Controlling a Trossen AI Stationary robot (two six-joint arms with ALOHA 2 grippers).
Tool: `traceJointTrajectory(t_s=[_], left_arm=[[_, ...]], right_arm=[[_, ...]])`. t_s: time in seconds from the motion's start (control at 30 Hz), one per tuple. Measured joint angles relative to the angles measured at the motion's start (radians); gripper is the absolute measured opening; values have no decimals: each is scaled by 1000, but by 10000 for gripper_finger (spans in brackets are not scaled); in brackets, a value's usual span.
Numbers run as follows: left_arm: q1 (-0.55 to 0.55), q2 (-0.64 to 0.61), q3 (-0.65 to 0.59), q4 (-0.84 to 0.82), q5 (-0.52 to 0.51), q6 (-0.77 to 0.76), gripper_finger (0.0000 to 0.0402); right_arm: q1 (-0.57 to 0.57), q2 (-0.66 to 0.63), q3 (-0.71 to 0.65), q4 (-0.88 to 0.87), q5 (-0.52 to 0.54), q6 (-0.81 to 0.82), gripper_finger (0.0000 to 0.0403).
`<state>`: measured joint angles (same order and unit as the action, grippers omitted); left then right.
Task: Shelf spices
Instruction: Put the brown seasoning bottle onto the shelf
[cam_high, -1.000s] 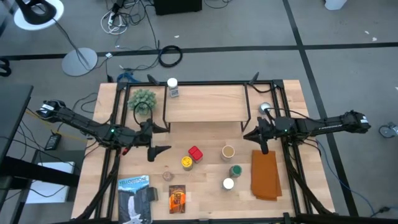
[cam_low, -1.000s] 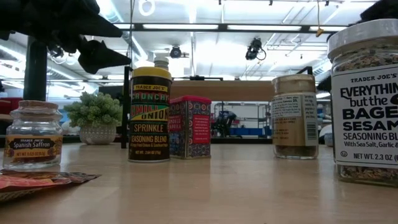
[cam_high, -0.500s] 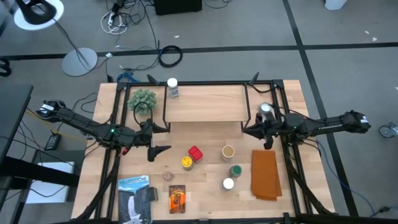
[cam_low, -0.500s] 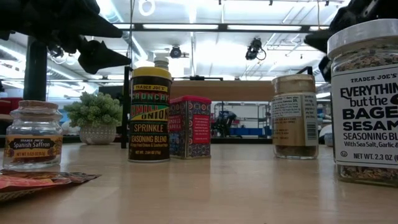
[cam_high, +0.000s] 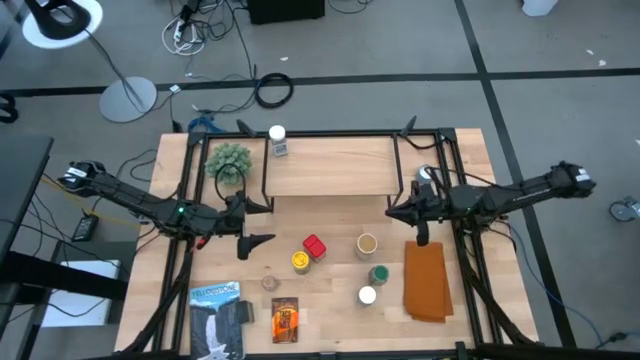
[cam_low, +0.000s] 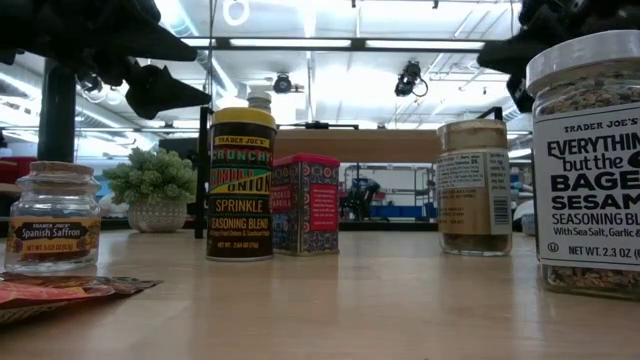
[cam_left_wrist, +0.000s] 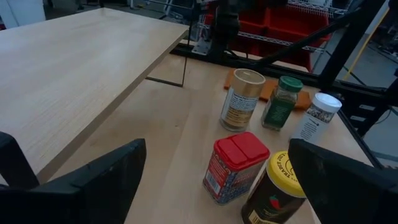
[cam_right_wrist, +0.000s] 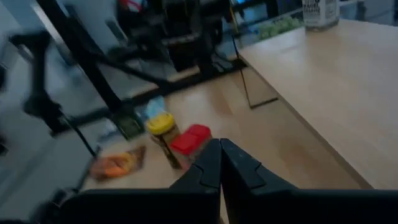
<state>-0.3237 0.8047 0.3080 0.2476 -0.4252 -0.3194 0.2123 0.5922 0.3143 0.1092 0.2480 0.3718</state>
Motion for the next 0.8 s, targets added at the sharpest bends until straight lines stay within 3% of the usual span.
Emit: traceJointTrajectory(t_s=[0.2, 0.47, 0.67, 0.8], left_arm=[[0, 0, 0, -9, 0, 0, 399], [0, 0, 0, -8, 0, 0, 399], [0, 0, 0, -7, 0, 0, 399], [0, 0, 0, -7, 0, 0, 399]], right_arm=[[93, 236, 243, -280, 121, -3, 1], [135, 529, 598, -643, 151, 128, 1], [148, 671, 829, -960, 211, 279, 0], [148, 727, 887, -1079, 182, 368, 2]])
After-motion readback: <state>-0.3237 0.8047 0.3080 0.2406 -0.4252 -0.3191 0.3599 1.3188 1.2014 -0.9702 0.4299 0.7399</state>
